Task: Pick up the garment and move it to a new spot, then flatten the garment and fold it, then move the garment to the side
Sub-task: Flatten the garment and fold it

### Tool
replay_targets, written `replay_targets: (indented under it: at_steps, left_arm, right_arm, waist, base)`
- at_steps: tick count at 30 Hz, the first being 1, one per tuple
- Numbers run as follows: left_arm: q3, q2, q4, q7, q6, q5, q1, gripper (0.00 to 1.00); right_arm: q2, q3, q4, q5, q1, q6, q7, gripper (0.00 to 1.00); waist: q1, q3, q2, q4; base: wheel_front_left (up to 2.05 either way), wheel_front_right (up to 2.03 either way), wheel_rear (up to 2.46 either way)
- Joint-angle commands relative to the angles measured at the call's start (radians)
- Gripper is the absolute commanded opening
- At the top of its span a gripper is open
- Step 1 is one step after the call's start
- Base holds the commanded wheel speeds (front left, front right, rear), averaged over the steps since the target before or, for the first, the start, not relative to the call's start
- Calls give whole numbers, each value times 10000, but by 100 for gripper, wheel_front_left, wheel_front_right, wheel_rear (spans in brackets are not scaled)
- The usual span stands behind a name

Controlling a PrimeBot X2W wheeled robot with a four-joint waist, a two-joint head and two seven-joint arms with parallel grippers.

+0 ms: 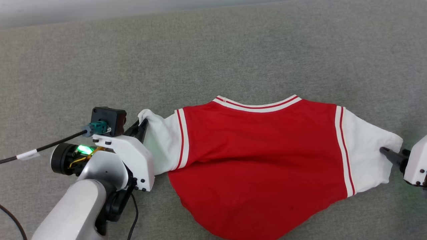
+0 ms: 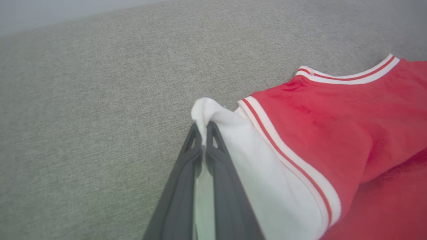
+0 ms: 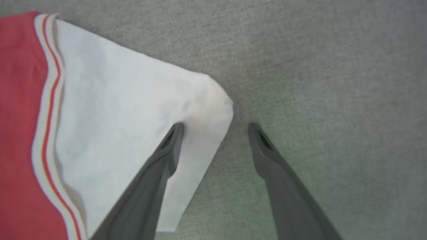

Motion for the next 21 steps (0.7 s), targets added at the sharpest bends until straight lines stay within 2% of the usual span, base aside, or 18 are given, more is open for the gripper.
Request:
replay_targets:
  at_steps: [1, 3, 4, 5, 6, 7, 16, 21]
  left_arm:
    - [21, -57, -19, -55, 41, 35, -131, 0]
    - [29, -99, 34, -97, 56, 2, -138, 0]
    - [32, -129, 80, -82, 76, -38, -127, 0]
    - [26, -143, 113, -71, 67, -77, -106, 0]
    - [42, -141, 129, -112, 62, -87, -97, 0]
    - [48, -137, 172, -108, 81, -92, -79, 0]
    - [185, -44, 465, -224, 64, -326, 169, 0]
    - [438, 277, 519, -327, 25, -312, -6, 0]
  right_arm:
    - [-55, 154, 231, 36, -186, -3, 99, 100]
    - [8, 381, 526, 127, -217, -3, 268, 100]
    - [78, 474, 705, 224, -223, -3, 353, 81]
    - [106, 574, 815, 273, -235, -3, 414, 45]
    - [114, 644, 886, 308, -289, -3, 355, 4]
    - [118, 697, 952, 337, -334, -3, 308, 0]
    - [-460, 1021, 741, 313, -803, -3, -380, 0]
    - [-830, 1117, -282, -136, -956, -3, -705, 0]
  waist:
    - [-1, 177, 0, 94]
    - [-1, 247, 0, 124]
    - [-1, 268, 0, 133]
    - [-1, 279, 0, 135]
    - [-1, 286, 0, 129]
    - [-1, 282, 0, 121]
    - [-1, -317, 0, -5]
    - [-1, -1028, 0, -121]
  base:
    - [0, 0, 0]
    - [0, 0, 0]
    - [0, 0, 0]
    - [0, 0, 0]
    - [0, 0, 0]
    - [0, 0, 0]
    - [0, 0, 0]
    - [0, 0, 0]
